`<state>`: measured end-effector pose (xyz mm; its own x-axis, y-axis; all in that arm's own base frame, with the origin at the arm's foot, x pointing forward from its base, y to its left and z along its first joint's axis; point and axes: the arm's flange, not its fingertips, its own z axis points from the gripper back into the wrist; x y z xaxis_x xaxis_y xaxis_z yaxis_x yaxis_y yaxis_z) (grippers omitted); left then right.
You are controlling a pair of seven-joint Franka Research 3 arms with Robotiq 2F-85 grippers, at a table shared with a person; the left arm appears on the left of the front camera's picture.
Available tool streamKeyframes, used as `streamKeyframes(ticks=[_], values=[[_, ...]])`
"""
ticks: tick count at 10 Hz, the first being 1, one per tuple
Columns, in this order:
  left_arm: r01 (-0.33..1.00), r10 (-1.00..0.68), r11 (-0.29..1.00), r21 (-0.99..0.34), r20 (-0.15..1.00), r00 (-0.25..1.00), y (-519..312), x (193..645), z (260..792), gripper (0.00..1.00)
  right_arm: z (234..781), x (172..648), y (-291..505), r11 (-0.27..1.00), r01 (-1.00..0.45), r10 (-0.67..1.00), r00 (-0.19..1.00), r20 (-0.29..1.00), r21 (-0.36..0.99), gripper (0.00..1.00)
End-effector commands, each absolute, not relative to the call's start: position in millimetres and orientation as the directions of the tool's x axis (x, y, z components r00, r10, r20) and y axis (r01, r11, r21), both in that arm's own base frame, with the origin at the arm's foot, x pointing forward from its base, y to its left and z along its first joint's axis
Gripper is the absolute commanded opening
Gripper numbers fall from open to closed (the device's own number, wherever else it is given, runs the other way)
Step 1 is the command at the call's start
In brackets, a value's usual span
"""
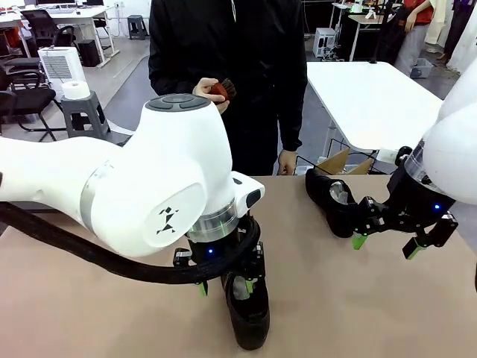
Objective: Organize the shoes by placing them on the stand.
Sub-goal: Place the Shoe from the middle of the table onto the Shoes Stand.
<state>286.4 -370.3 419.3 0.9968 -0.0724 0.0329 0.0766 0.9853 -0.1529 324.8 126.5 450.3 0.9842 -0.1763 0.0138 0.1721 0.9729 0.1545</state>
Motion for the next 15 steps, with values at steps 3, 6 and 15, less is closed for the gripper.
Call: streamKeyframes(ticks=[3,6,15], values=[[0.132,-0.116,0.974,-0.184,0.096,0.989,-403,301,424,0.83,452,324,128,0.974,0.164,-0.168,0.986,0.015,0.158,1.00],[0.143,-0.131,0.963,-0.230,0.064,0.989,-430,313,419,0.83,452,324,128,0.974,0.164,-0.168,0.986,0.015,0.158,1.00],[0.113,-0.136,0.972,-0.204,-0.103,0.985,-462,315,369,0.83,452,324,128,0.974,0.164,-0.168,0.986,0.015,0.158,1.00]])
